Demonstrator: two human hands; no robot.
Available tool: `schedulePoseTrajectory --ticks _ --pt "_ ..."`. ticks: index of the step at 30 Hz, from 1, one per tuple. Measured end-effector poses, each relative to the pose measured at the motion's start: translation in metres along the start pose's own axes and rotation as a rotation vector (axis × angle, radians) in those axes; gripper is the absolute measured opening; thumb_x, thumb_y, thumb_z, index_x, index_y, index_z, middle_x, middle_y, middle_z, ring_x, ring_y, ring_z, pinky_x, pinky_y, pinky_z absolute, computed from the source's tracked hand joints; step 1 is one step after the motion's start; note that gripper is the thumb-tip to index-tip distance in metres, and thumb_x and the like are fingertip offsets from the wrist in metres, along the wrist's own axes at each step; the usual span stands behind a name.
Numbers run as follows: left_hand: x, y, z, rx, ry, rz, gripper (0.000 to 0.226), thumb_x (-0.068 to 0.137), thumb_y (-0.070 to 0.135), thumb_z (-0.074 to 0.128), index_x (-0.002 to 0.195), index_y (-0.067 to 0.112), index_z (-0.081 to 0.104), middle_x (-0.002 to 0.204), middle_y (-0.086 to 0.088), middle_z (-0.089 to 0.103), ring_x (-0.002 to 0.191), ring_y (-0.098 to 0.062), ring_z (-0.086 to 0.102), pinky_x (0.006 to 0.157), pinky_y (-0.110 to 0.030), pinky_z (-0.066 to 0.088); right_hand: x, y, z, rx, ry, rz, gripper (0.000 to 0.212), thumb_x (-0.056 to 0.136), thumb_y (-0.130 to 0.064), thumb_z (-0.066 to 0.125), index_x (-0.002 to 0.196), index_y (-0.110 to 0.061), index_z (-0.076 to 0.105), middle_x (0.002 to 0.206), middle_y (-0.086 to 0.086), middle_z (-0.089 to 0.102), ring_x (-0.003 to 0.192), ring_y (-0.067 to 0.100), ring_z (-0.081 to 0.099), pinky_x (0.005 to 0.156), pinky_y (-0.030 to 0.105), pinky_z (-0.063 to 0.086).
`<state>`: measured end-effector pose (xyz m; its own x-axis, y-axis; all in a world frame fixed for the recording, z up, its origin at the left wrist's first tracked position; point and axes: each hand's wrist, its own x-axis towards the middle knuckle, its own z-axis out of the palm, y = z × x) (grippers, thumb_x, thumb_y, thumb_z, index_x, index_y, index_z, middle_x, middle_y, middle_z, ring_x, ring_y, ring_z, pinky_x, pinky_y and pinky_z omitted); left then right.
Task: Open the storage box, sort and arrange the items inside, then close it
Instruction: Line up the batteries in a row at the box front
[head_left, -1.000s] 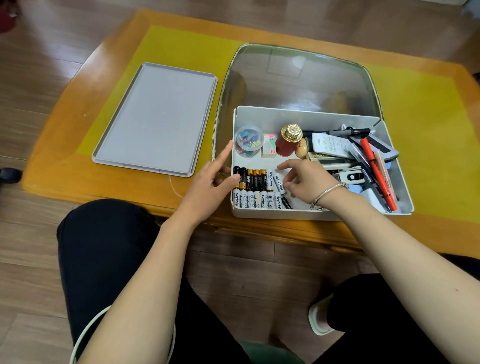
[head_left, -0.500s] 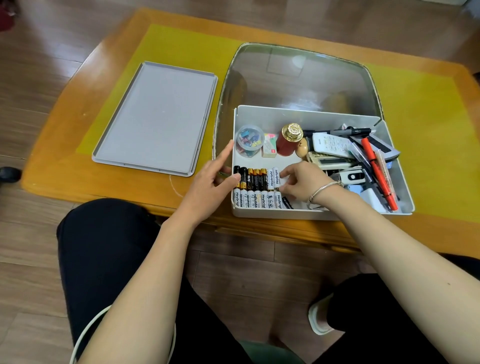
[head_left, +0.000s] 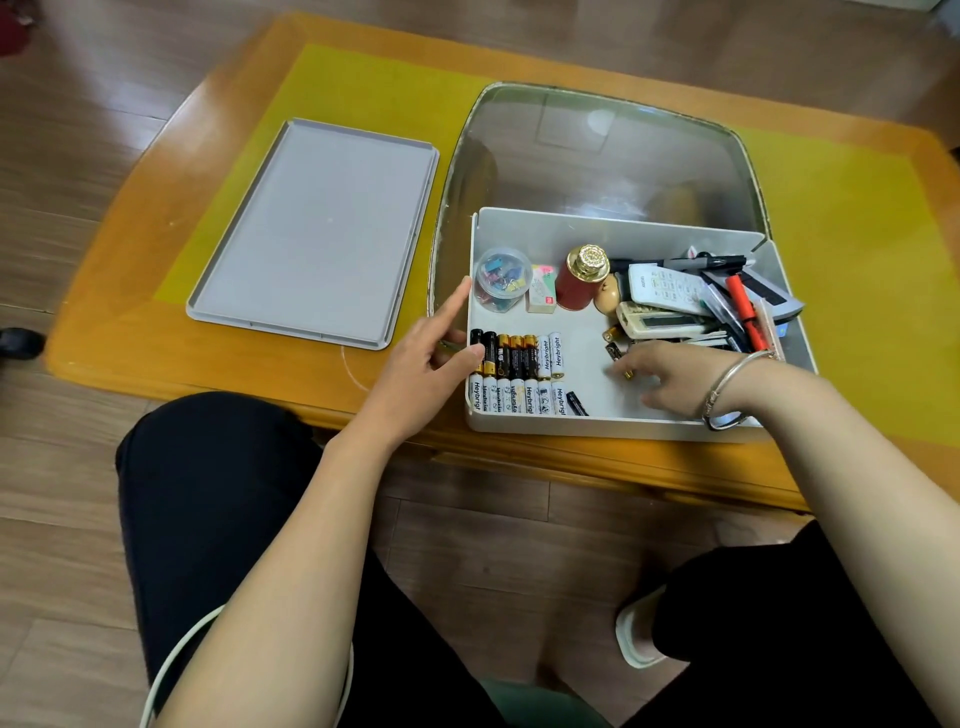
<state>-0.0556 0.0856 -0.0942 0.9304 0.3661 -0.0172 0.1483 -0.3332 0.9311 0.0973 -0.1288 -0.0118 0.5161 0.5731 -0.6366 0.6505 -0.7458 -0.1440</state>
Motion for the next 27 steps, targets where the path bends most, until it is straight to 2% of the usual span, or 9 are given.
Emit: schedulePoseTrajectory --ticks 4,7,10,12,16,18,21,24,27 --pt "0.000 0.000 0.000 0.002 -0.001 0.003 0.063 0.094 0.038 0.054 0.137 0.066 0.016 0.105 0.007 0.052 0.088 -0.007 0.053 0.072 -0.013 0.043 0.006 -0.003 0.006 -0.050 -0.042 0.026 0.041 0.090 -0.004 0.049 0.132 -0.004 0.049 0.141 0.013 0.042 0.127 0.029 0.042 0.105 0.034 0.032" --pt "0.001 0.001 0.001 0.013 0.002 0.013 0.063 0.094 0.038 0.053 0.138 0.064 0.016 0.100 0.010 0.050 0.082 0.003 0.050 0.068 -0.007 0.042 0.004 -0.004 0.006 -0.004 -0.073 0.015 0.045 0.092 -0.013 0.053 0.137 -0.015 0.046 0.141 0.004 0.045 0.128 0.021 0.043 0.106 0.026 0.031" --pt "0.000 0.000 0.001 -0.001 -0.005 0.004 0.063 0.094 0.038 0.053 0.138 0.064 0.015 0.104 0.007 0.051 0.089 -0.005 0.053 0.071 -0.015 0.044 0.001 -0.006 0.004 0.031 -0.054 -0.003 0.046 0.091 -0.019 0.057 0.136 -0.015 0.047 0.133 0.007 0.052 0.119 0.022 0.050 0.102 0.030 0.038" --pt "0.000 0.001 0.001 -0.003 -0.005 0.002 0.063 0.094 0.038 0.053 0.138 0.064 0.015 0.106 0.007 0.051 0.091 -0.010 0.054 0.073 -0.017 0.043 0.001 -0.007 0.003 -0.016 -0.011 0.011 0.043 0.091 -0.023 0.056 0.132 -0.011 0.049 0.132 0.012 0.050 0.119 0.027 0.049 0.101 0.037 0.039" --pt "0.001 0.000 0.001 0.014 -0.001 0.012 0.064 0.095 0.038 0.053 0.138 0.064 0.015 0.103 0.008 0.050 0.086 -0.002 0.051 0.069 -0.010 0.042 0.005 -0.011 0.006 -0.129 -0.029 0.092 0.046 0.092 -0.033 0.052 0.128 -0.005 0.049 0.128 0.017 0.050 0.119 0.029 0.044 0.100 0.040 0.040" --pt "0.001 0.000 0.001 0.020 -0.003 0.015 0.064 0.095 0.038 0.053 0.138 0.064 0.015 0.102 0.009 0.049 0.083 0.003 0.050 0.066 -0.006 0.041 0.010 -0.012 0.008 -0.121 -0.014 0.110 0.049 0.092 -0.037 0.052 0.128 -0.003 0.049 0.127 0.017 0.052 0.117 0.031 0.049 0.099 0.040 0.041" --pt "0.000 0.000 0.002 0.016 -0.003 0.006 0.063 0.094 0.040 0.053 0.137 0.066 0.015 0.103 0.010 0.049 0.086 -0.005 0.051 0.069 -0.011 0.041 0.013 -0.010 0.007 -0.067 -0.017 0.106 0.056 0.091 -0.044 0.053 0.129 -0.003 0.049 0.129 0.014 0.054 0.117 0.029 0.051 0.100 0.040 0.040" --pt "0.001 0.000 0.002 0.012 0.003 0.008 0.064 0.094 0.040 0.053 0.137 0.067 0.015 0.104 0.009 0.049 0.088 -0.007 0.052 0.071 -0.015 0.041 0.010 -0.007 0.008 -0.028 -0.052 0.050 0.061 0.089 -0.050 0.052 0.133 -0.007 0.047 0.139 0.012 0.044 0.125 0.028 0.045 0.106 0.038 0.034" --pt "0.001 -0.001 0.000 0.013 0.004 0.013 0.064 0.094 0.039 0.053 0.137 0.066 0.015 0.105 0.008 0.050 0.090 -0.008 0.052 0.072 -0.015 0.042 0.009 -0.009 0.011 0.048 -0.035 0.009 0.063 0.089 -0.046 0.055 0.140 -0.012 0.041 0.146 0.006 0.038 0.132 0.022 0.039 0.107 0.028 0.028"
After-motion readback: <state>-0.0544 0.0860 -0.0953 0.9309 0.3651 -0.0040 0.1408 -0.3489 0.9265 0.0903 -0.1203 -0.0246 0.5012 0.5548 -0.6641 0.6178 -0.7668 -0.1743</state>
